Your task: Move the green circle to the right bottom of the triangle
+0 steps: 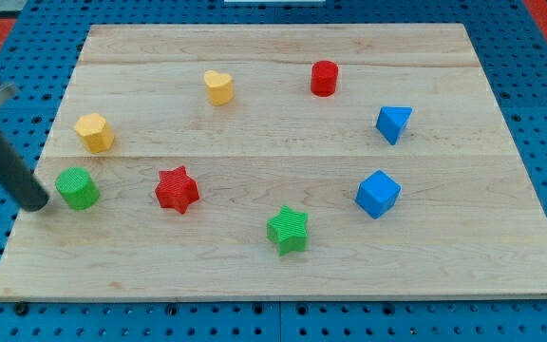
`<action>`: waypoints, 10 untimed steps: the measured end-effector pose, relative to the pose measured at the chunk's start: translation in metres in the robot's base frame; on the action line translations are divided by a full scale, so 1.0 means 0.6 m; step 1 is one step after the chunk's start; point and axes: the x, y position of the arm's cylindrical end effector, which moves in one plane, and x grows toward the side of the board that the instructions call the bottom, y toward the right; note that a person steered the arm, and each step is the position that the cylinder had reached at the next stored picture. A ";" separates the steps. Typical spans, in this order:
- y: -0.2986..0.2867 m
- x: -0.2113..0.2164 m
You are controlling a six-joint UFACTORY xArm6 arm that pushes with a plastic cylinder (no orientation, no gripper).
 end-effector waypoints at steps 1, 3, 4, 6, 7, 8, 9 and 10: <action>0.152 -0.063; 0.357 -0.136; 0.206 -0.127; 0.223 -0.051; 0.254 -0.026; 0.301 -0.048; 0.376 -0.070; 0.311 -0.075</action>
